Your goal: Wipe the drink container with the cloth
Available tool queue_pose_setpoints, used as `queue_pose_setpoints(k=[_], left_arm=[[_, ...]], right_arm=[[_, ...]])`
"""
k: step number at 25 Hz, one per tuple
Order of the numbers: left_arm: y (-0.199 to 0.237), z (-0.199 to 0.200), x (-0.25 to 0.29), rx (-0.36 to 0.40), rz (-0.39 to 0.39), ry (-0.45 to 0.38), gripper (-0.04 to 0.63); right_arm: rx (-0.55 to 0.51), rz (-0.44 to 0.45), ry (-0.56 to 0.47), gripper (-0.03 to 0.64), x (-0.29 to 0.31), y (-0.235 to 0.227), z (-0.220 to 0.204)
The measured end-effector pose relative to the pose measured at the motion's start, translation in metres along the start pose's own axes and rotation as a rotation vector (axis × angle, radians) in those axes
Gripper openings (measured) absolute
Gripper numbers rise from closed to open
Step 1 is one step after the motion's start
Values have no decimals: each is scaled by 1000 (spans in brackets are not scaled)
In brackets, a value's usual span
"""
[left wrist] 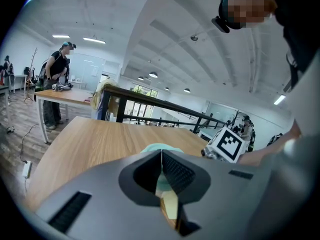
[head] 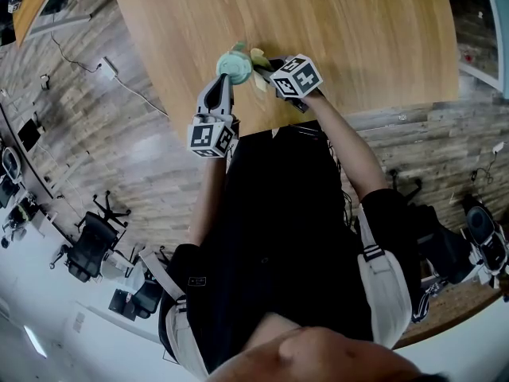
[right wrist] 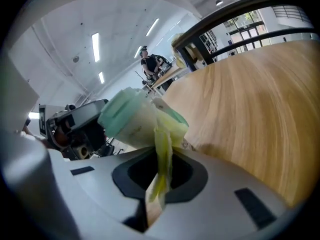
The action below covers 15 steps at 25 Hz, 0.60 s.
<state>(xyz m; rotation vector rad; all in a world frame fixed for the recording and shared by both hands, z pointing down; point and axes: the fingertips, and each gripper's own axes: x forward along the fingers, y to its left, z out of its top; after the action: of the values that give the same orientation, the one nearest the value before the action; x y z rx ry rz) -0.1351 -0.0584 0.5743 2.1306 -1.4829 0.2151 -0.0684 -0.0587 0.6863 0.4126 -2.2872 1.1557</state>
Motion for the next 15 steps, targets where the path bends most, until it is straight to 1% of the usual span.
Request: queue_pose_setpoints(k=[7,15], left_arm=[[-3,4,4,-8,11,3,23],[-3,1,3,-16,9,4,23]], right_arm=[[24,0,81,44,25,-30,-14],[20,3,141,44,39,-44,-27]])
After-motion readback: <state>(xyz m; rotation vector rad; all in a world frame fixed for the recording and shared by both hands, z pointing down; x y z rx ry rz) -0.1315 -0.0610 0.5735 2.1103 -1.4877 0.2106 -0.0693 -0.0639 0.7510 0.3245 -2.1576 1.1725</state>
